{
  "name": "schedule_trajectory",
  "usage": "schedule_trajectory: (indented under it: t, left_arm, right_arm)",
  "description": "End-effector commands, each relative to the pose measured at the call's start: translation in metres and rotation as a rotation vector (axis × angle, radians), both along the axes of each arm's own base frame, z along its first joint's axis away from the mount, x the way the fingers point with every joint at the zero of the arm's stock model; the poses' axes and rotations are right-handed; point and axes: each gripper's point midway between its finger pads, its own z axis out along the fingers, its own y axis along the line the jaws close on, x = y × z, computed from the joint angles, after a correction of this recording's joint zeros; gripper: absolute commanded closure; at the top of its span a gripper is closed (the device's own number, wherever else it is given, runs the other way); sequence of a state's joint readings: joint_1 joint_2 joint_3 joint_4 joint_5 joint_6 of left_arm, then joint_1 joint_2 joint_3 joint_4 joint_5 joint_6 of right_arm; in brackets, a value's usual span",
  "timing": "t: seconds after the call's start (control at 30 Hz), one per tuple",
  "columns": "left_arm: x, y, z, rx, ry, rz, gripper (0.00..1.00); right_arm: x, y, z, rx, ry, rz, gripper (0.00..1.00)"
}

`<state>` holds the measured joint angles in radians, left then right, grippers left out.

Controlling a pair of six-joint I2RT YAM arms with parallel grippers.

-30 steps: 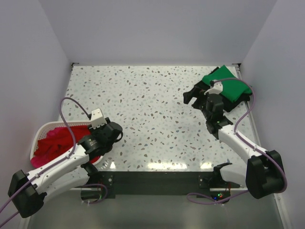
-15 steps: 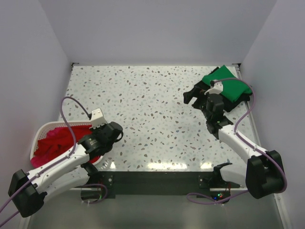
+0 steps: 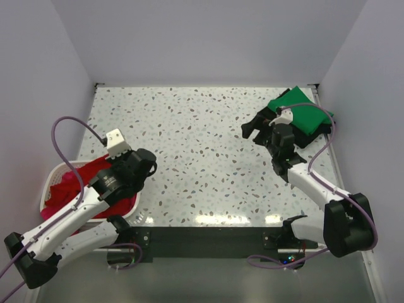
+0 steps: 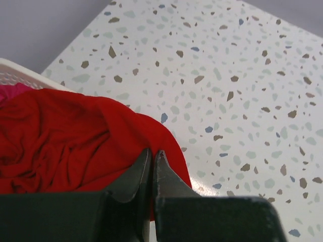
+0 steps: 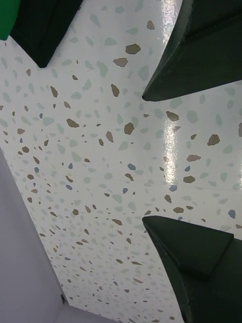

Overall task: Fold and stack the t-shirts
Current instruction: Grab the tshirt from the pile, then move the tshirt to the center of the board

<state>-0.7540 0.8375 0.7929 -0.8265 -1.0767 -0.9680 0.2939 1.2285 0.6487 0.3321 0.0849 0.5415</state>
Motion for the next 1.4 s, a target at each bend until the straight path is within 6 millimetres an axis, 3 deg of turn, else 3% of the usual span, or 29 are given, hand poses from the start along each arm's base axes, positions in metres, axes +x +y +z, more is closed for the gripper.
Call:
schedule_trajectory:
  t: [0.0,0.13,0.37,0.4,0.43,0.5,0.53,0.6,0.63,0.7,0.73,0.83,0.87,0.93,1.03,1.13,1.17,1.2,1.3,1.33,1.37]
  left_arm:
    - [0.005,0.013,0.059,0.007,-0.140,0.069,1.00]
    - [0.016,0.002,0.102,-0.021,-0.242,0.006,1.00]
    - [0.034,-0.024,0.203,-0.053,-0.499,-0.169,1.00]
    - [0.039,-0.031,0.210,-0.041,-0.503,-0.194,1.00]
    - [0.040,-0.038,0.233,-0.060,-0.547,-0.235,1.00]
    - [0.051,-0.054,0.245,-0.017,-0.545,-0.294,1.00]
    - [0.051,-0.065,0.267,-0.035,-0.592,-0.355,1.00]
    - [0.061,-0.084,0.276,-0.009,-0.594,-0.422,1.00]
    - [0.060,-0.096,0.293,-0.024,-0.631,-0.485,1.00]
    - [0.068,-0.117,0.296,-0.021,-0.631,-0.560,1.00]
    - [0.066,-0.130,0.315,-0.045,-0.687,-0.622,1.00]
    - [0.075,-0.167,0.318,-0.057,-0.690,-0.755,1.00]
    - [0.071,-0.171,0.325,-0.068,-0.705,-0.782,1.00]
    - [0.078,-0.193,0.320,-0.069,-0.688,-0.857,1.00]
    - [0.098,-0.222,0.289,-0.053,-0.613,-0.913,1.00]
    - [0.130,-0.243,0.228,-0.005,-0.469,-0.896,0.99]
    - [0.139,-0.248,0.207,0.013,-0.425,-0.899,0.91]
    - [0.154,-0.259,0.171,0.034,-0.347,-0.908,0.64]
    - [0.181,-0.266,0.092,0.048,-0.171,-0.897,0.27]
    - [0.183,-0.258,0.067,0.063,-0.093,-0.865,0.24]
    - [0.183,-0.254,0.057,0.058,-0.070,-0.838,0.20]
  right_arm:
    - [0.013,0.005,0.027,0.041,-0.073,0.006,0.01]
    - [0.019,0.012,0.029,0.053,-0.070,0.033,0.01]
    - [0.021,0.011,0.031,0.037,-0.066,0.029,0.01]
    - [0.020,0.009,0.031,0.032,-0.062,0.025,0.01]
    - [0.019,0.008,0.033,0.026,-0.068,0.019,0.01]
    - [0.018,0.006,0.036,0.019,-0.070,0.011,0.01]
    - [0.017,0.004,0.040,0.018,-0.079,0.004,0.01]
    - [0.016,0.001,0.042,0.012,-0.081,-0.005,0.01]
    - [0.015,0.000,0.043,0.008,-0.083,-0.009,0.01]
    - [0.013,-0.003,0.047,0.003,-0.088,-0.017,0.01]
    - [0.013,-0.004,0.048,0.001,-0.088,-0.025,0.01]
    - [0.009,-0.011,0.054,-0.012,-0.094,-0.047,0.01]
    - [0.009,-0.011,0.054,-0.013,-0.094,-0.046,0.01]
    - [0.005,-0.015,0.059,-0.014,-0.102,-0.061,0.01]
    - [-0.001,-0.020,0.061,-0.014,-0.108,-0.078,0.01]
    - [-0.007,-0.023,0.062,-0.014,-0.110,-0.088,0.01]
    - [-0.008,-0.023,0.063,-0.011,-0.111,-0.088,0.01]
    - [-0.009,-0.024,0.060,-0.014,-0.107,-0.091,0.01]
    - [-0.009,-0.022,0.054,-0.014,-0.089,-0.081,0.01]
    - [-0.008,-0.021,0.050,-0.018,-0.077,-0.076,0.01]
    - [-0.007,-0.019,0.046,-0.020,-0.065,-0.067,0.01]
